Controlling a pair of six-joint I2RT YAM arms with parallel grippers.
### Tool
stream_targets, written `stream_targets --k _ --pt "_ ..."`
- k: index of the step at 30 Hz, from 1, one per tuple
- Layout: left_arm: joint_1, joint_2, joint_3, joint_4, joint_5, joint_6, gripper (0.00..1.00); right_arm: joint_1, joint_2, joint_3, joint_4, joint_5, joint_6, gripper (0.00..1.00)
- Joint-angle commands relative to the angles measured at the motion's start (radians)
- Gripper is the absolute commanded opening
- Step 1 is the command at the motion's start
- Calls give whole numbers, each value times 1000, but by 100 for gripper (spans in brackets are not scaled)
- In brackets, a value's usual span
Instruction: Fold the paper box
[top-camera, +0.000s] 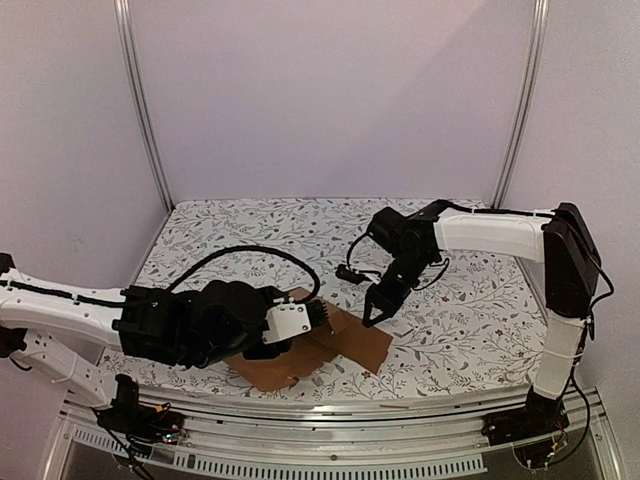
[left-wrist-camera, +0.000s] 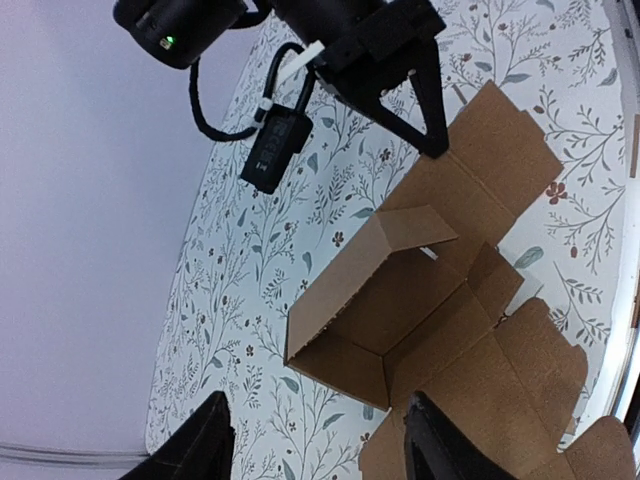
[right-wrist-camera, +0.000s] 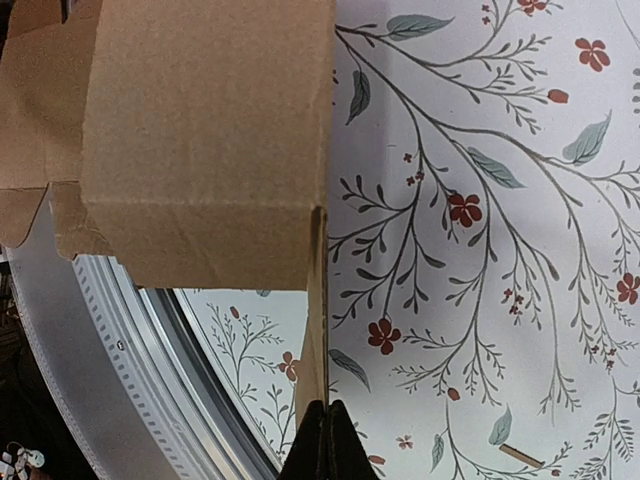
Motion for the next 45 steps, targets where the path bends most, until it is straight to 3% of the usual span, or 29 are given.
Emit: stream_targets --k 1,13,23,28,33,36,41,45 --pt "25 53 97 -155 85 61 57 -16 29 49 -12 -46 -34 0" --pt "215 175 276 -364 387 135 49 -36 96 76 -39 -124 -74 2" --pt "264 186 324 -279 442 78 49 -102 138 108 -41 -85 -72 5" --pt "190 247 464 -301 350 -116 51 -106 156 91 -45 -103 -49 5" --pt "14 344 501 -320 -24 -292 57 -117 203 76 -47 -143 -32 5" --pt "-34 354 490 -328 -149 -415 61 -127 198 65 -46 -136 -39 7" --pt "-36 210 446 -311 -247 -555 66 -174 168 37 -26 -86 -35 19" --pt "37 25 296 -218 -222 -662 72 -217 112 -9 2 -81 -48 24"
